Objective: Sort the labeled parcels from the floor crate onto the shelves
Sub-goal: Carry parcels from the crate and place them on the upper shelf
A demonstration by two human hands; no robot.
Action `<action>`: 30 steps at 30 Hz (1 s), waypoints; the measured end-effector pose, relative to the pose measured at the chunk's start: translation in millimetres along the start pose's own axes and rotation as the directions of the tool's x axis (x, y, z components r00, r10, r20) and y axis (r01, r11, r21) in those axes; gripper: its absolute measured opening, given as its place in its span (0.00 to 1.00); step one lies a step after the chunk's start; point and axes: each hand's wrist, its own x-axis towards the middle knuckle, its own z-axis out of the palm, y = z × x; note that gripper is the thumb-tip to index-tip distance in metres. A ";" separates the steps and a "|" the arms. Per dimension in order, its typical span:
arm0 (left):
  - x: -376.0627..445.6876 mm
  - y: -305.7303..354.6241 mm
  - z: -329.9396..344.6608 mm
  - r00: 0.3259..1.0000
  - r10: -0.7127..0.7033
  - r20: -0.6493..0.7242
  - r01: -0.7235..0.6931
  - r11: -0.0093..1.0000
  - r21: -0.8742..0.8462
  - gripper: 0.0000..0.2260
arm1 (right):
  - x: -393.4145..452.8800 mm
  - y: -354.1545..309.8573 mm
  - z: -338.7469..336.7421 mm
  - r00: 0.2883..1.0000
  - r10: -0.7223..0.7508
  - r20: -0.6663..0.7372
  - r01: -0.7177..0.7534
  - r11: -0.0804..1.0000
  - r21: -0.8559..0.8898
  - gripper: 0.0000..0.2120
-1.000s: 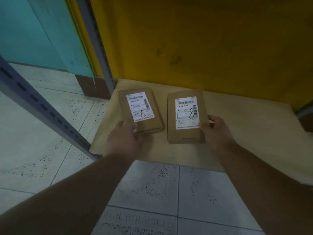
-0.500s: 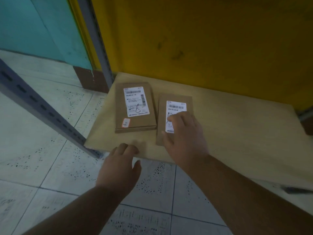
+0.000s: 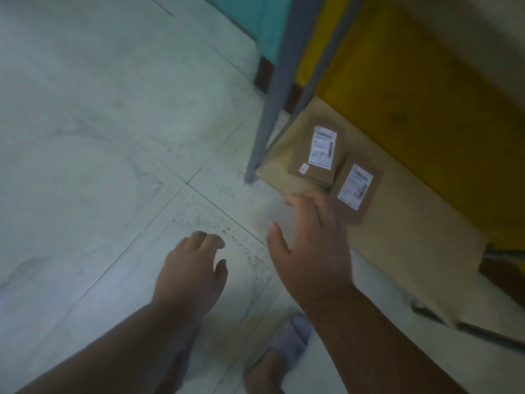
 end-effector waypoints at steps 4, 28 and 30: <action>-75.2 -19.9 -130.9 0.985 -0.159 -0.065 0.155 0.986 -0.057 0.13 | 6.7 -138.1 -70.5 0.983 -0.149 0.106 0.146 0.989 0.037 0.19; -23.6 -147.7 -650.7 0.810 -0.400 -0.428 0.403 0.911 -0.089 0.18 | 310.2 -614.4 -257.4 0.756 -0.650 0.078 0.633 0.756 0.164 0.27; -13.9 -175.2 -677.4 0.777 -0.443 -0.447 0.444 0.889 -0.109 0.17 | 338.0 -659.7 -245.5 0.729 -0.680 0.081 0.661 0.729 0.177 0.27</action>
